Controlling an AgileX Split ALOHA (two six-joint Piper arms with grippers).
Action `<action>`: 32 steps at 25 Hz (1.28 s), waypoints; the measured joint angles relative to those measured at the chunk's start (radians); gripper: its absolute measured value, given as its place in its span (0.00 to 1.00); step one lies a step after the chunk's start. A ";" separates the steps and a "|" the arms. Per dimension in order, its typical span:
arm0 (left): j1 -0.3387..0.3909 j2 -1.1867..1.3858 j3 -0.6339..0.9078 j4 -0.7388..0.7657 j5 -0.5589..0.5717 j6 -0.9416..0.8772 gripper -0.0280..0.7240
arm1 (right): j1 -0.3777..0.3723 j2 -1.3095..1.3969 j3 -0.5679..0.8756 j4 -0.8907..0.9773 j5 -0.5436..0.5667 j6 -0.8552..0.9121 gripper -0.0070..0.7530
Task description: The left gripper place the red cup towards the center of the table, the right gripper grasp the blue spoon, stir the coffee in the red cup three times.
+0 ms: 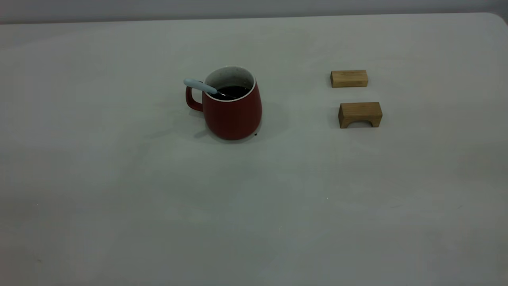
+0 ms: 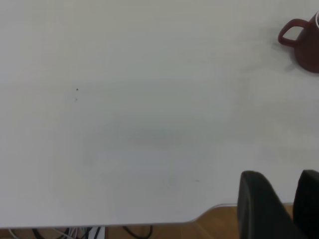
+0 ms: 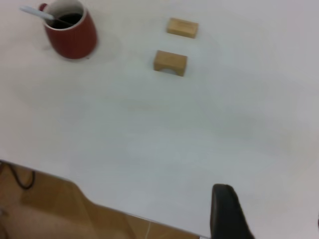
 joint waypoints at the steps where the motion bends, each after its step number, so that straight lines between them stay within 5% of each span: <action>1: 0.000 0.000 0.000 0.000 0.000 0.000 0.36 | -0.015 -0.034 0.032 0.002 -0.006 -0.003 0.63; 13: 0.000 0.000 0.000 -0.001 0.000 0.000 0.36 | -0.186 -0.172 0.193 0.008 -0.101 -0.011 0.63; 32: 0.000 0.000 0.000 -0.001 0.000 -0.001 0.36 | -0.193 -0.172 0.193 0.009 -0.101 -0.011 0.63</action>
